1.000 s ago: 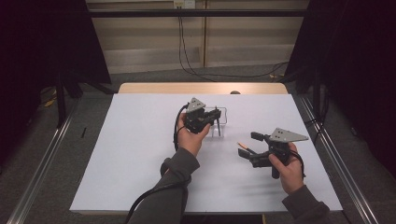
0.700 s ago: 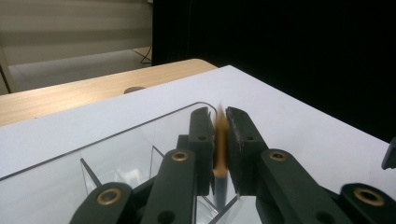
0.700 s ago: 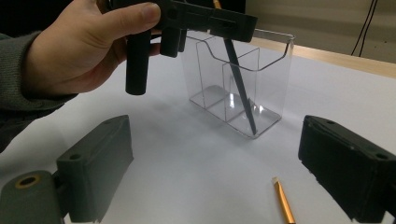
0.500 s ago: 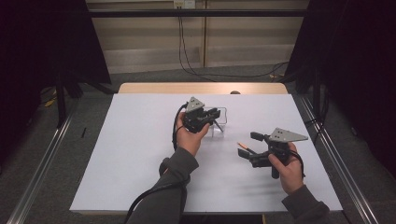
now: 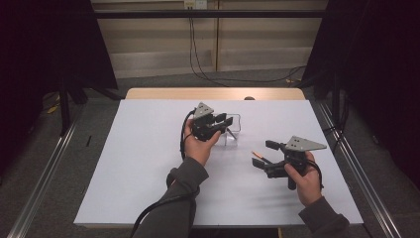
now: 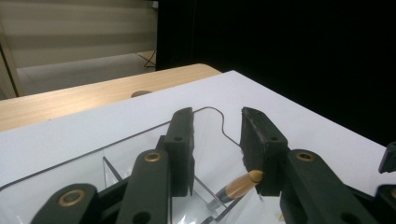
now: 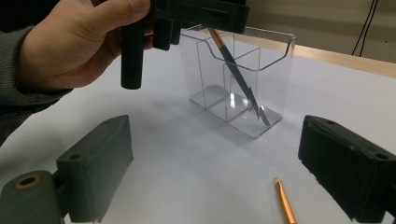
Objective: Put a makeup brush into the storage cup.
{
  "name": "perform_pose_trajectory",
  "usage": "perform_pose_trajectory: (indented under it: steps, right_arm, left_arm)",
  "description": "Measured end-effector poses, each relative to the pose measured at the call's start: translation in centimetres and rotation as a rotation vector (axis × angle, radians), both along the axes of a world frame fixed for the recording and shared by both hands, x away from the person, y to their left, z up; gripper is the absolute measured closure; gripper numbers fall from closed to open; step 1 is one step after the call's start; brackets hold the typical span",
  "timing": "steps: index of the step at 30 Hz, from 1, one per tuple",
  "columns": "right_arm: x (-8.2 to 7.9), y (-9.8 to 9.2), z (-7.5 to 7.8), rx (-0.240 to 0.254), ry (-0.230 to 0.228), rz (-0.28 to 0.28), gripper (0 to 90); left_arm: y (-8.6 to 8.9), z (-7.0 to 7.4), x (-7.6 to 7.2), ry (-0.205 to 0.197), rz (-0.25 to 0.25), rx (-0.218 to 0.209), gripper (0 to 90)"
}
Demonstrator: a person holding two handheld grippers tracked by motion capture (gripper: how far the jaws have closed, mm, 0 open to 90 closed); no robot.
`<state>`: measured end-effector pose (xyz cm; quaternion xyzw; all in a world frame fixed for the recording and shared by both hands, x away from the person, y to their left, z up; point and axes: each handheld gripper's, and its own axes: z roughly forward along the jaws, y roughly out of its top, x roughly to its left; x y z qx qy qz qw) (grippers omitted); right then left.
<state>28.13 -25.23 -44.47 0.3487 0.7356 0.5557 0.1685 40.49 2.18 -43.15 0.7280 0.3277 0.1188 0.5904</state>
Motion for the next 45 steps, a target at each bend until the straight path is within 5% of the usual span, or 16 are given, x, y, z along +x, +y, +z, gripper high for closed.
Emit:
perform_pose_trajectory:
  steps: [11,15,33,45]
  right_arm:
    - [0.0,0.1,-0.1,-0.003,-0.001,0.003,9.3]
    - [0.0,0.1,-0.1,-0.003,0.000,0.002,9.3]
    - [0.0,0.2,-0.1,-0.012,0.001,0.005,9.3]
    - [0.0,0.1,-0.1,-0.014,0.003,0.003,9.3]
  left_arm:
    - [0.8,0.5,-0.3,-0.024,-0.026,-0.001,53.1]
    - [0.9,0.5,-0.4,-0.016,-0.015,-0.033,46.5]
    - [2.2,0.9,-1.1,-0.039,-0.042,-0.017,26.3]
    - [3.3,1.1,-1.3,-0.053,-0.038,-0.055,14.2]
